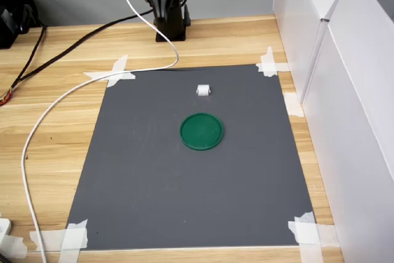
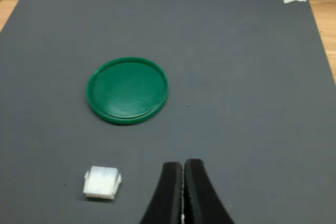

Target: Grasp a white terminal and put it in the green lid.

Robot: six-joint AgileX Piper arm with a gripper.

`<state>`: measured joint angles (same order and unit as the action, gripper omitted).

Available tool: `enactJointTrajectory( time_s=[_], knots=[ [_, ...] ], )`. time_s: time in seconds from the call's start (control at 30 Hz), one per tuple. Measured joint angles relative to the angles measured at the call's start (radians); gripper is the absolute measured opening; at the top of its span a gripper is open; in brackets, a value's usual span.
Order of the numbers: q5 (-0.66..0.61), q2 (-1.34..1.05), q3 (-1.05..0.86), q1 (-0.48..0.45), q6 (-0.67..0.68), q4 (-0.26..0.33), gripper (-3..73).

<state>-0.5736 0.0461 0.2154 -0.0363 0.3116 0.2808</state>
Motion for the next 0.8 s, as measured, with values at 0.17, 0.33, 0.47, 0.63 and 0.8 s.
enactJointTrajectory(
  time_s=[0.17,0.33,0.47,0.63,0.8],
  knots=[
    [0.0,0.125,0.062,0.0,0.078,0.043,-1.5],
    [0.001,0.246,0.126,0.0,0.175,0.062,-1.5],
    [0.001,0.352,0.189,0.0,0.237,0.087,-1.5],
    [-0.018,0.472,0.291,0.0,0.283,0.146,-1.5],
    [-0.097,0.585,0.424,0.0,0.381,0.218,-1.5]
  ],
)
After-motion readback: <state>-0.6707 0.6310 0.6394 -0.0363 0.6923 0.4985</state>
